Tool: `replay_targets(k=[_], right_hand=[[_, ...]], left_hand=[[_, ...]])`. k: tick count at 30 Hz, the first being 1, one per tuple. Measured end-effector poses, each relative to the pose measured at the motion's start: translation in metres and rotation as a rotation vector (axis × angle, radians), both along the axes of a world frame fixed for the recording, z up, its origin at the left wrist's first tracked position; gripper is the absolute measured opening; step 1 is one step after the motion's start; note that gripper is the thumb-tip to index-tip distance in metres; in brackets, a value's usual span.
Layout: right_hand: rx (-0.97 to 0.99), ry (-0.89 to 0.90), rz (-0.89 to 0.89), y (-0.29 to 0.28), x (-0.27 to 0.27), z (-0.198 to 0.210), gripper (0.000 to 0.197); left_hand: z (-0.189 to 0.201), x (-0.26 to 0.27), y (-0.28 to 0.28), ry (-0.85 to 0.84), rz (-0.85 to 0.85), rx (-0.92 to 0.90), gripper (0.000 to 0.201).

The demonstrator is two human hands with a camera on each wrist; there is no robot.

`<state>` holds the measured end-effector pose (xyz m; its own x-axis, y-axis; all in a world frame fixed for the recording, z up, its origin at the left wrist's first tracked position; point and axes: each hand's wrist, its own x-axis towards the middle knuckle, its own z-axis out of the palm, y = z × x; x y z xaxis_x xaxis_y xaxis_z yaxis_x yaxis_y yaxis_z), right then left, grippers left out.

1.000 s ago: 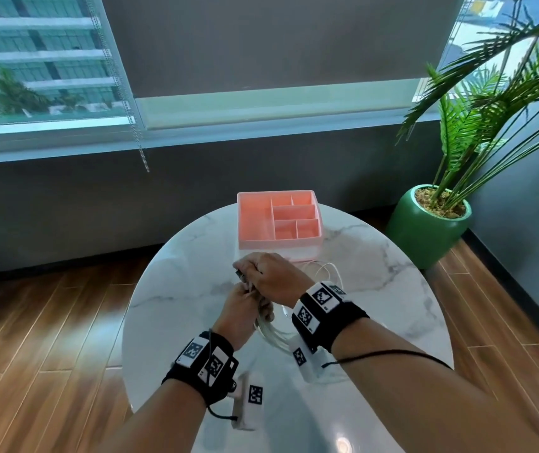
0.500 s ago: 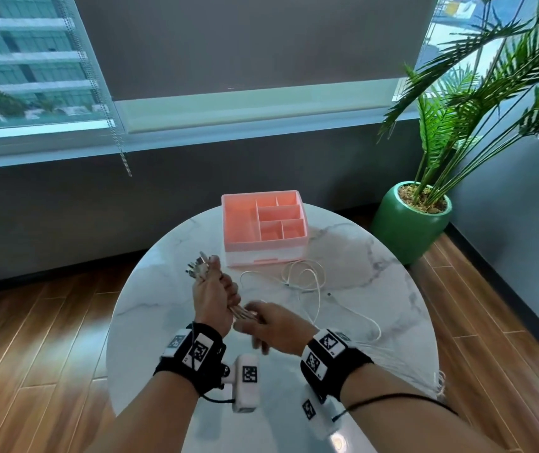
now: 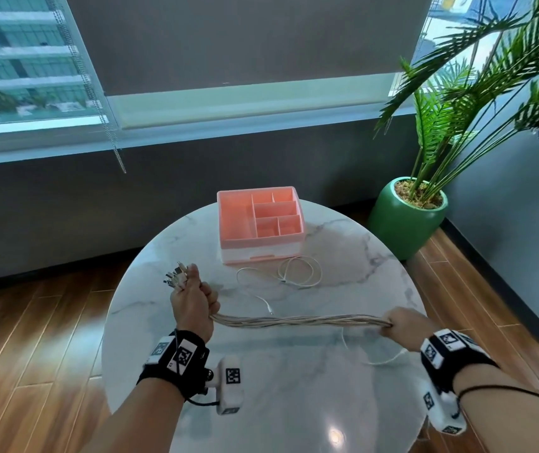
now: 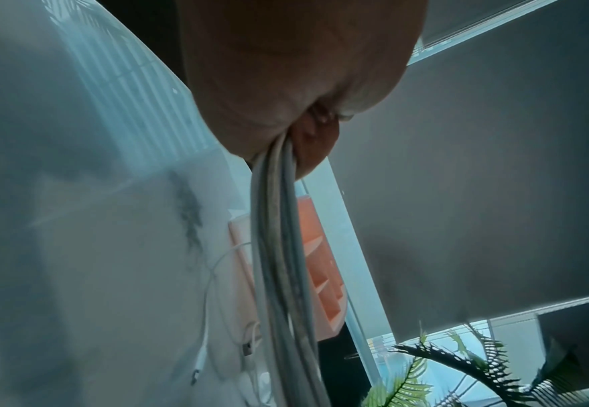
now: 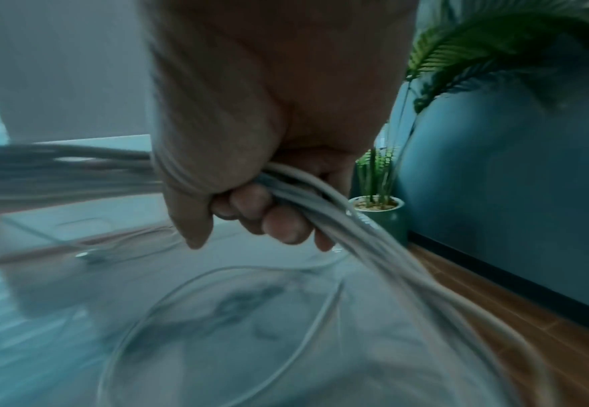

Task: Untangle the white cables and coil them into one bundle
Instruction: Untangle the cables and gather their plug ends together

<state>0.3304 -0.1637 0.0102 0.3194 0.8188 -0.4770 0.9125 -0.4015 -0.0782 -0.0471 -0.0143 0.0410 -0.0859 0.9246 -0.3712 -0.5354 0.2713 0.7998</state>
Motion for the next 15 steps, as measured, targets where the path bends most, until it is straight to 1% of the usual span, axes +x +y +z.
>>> replay_targets(k=[3,5,7,9,10,11,13,15], right_hand=[[-0.006,0.001,-0.132,-0.013,0.029,0.008,0.031],[0.056,-0.044,-0.210,-0.014,0.048,0.012,0.032],[0.216,-0.090,-0.273,-0.014,0.059,0.018,0.034],[0.422,-0.111,-0.313,-0.012,0.060,0.026,0.037],[0.491,-0.104,-0.335,-0.012,0.059,0.029,0.039],[0.517,-0.093,-0.350,-0.012,0.057,0.030,0.040],[0.457,-0.043,-0.344,-0.014,0.051,0.025,0.043],[0.346,-0.017,-0.323,-0.019,0.044,0.012,0.047]], left_hand=[[-0.006,-0.004,-0.003,0.056,0.030,-0.023,0.038],[-0.007,-0.002,-0.008,0.069,0.033,-0.030,0.038],[-0.008,0.004,-0.012,0.069,0.020,-0.028,0.040],[-0.007,0.008,-0.012,0.067,0.013,-0.023,0.040],[-0.005,0.008,-0.011,0.073,0.015,-0.020,0.041],[-0.004,0.006,-0.009,0.081,0.020,-0.014,0.040],[-0.002,-0.001,-0.003,0.092,0.041,-0.011,0.039],[0.000,-0.009,0.004,0.094,0.073,-0.019,0.038]])
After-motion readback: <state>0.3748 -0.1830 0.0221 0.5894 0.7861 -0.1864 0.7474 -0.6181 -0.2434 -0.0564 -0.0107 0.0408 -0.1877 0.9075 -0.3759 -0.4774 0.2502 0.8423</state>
